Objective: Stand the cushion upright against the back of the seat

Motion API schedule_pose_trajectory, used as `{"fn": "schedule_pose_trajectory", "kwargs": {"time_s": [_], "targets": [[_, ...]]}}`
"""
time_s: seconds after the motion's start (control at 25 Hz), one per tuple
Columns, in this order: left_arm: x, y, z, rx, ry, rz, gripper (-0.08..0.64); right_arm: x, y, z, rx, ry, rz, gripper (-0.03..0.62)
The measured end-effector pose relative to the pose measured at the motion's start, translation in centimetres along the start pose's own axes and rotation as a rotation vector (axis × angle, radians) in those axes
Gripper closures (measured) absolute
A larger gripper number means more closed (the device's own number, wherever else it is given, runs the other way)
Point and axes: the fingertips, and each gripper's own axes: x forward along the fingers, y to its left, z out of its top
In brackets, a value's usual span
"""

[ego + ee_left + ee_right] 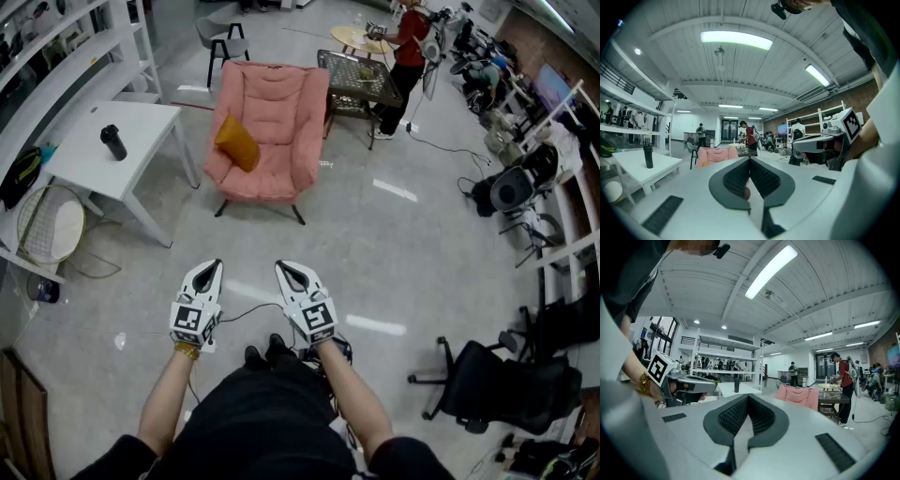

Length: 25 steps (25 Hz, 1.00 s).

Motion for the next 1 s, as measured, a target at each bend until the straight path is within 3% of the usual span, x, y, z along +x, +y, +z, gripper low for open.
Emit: {"fn": "schedule_pose_trajectory", "kwargs": {"time_s": [0.64,1.0], "targets": [[-0.2,2.1,-0.2,0.023,-0.053,-0.065,0.548,2.6,1.4,0.3,-0.060,0.026,0.005,0.575],[5.0,4.5,-0.7,0.039,-0.037,-0.070,0.548,6.5,-3.2,-1.1,-0.087,0.025,0.000,0.575]]}}
